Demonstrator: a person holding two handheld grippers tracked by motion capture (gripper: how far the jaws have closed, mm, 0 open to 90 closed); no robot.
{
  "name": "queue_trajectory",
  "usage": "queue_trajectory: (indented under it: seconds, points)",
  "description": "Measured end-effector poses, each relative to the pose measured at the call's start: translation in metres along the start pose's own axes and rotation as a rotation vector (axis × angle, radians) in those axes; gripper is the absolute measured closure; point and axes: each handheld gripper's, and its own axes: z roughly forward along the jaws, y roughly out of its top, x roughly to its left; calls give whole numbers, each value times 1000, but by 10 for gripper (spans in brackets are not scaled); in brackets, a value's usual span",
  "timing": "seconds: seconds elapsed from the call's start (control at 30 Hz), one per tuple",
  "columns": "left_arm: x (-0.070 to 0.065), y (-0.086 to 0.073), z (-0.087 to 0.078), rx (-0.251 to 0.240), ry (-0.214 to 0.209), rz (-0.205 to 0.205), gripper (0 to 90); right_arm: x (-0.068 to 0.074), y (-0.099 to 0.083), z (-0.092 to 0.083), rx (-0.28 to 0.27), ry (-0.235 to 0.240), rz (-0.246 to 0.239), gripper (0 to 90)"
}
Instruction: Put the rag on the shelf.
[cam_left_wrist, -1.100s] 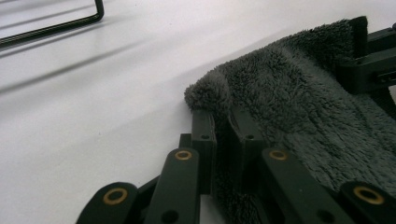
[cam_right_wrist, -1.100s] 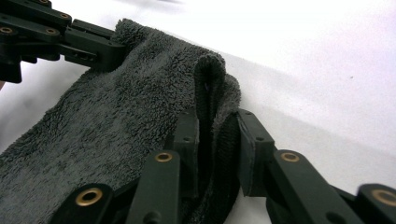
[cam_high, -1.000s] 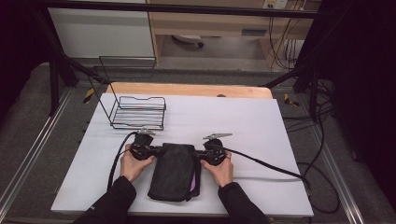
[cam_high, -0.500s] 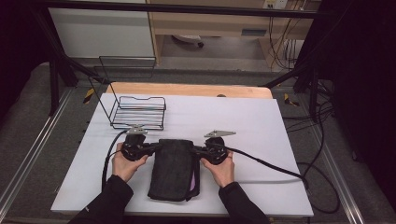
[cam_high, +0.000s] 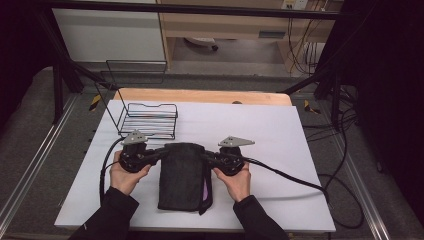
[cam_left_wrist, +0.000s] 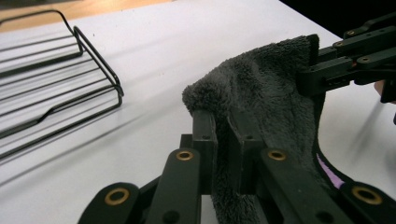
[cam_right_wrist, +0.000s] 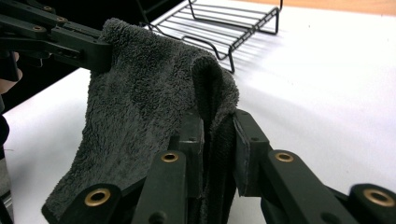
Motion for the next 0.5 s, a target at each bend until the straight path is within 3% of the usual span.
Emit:
queue_trajectory:
  seconds: [0.5]
  points:
    - [-8, 14, -27, -95, 29, 44, 823, 13, 25, -10, -90, -10, -77, 767]
